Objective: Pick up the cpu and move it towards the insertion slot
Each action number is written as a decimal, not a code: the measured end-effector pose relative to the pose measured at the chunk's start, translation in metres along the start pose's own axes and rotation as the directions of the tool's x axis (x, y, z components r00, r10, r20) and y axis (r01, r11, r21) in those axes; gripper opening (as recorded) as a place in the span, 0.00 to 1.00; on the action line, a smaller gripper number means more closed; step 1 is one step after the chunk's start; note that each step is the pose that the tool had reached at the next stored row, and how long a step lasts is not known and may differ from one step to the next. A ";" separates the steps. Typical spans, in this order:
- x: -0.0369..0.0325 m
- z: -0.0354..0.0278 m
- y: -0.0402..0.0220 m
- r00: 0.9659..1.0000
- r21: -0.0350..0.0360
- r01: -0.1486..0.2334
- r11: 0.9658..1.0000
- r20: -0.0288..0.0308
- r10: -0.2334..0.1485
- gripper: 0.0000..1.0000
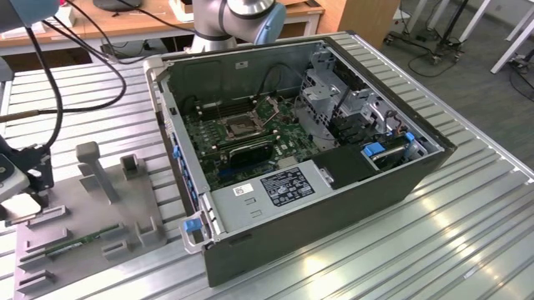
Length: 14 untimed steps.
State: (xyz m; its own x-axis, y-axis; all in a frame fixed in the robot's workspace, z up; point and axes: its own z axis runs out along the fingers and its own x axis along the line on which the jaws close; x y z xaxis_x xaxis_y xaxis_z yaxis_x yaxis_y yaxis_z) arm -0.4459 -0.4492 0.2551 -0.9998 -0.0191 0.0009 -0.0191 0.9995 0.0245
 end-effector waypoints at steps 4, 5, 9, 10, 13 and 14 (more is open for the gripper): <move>0.0000 -0.0102 0.0002 1.000 0.000 0.000 1.000 0.000 0.000 0.54; 0.0000 -0.0126 0.0003 1.000 0.000 0.000 1.000 0.000 0.000 0.54; 0.0000 -0.0172 0.0004 1.000 0.000 0.000 1.000 0.000 0.000 0.54; 0.0000 -0.0172 0.0004 1.000 0.000 0.000 1.000 0.000 0.000 0.54; 0.0000 -0.0173 0.0004 1.000 0.000 0.000 1.000 0.000 0.000 0.54; 0.0000 -0.0174 0.0004 1.000 0.000 0.000 1.000 0.000 0.000 0.54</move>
State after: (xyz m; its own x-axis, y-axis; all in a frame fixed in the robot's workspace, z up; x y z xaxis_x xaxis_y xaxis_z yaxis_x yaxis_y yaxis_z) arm -0.4459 -0.4492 0.2725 -0.9998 -0.0191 0.0008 -0.0191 0.9995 0.0245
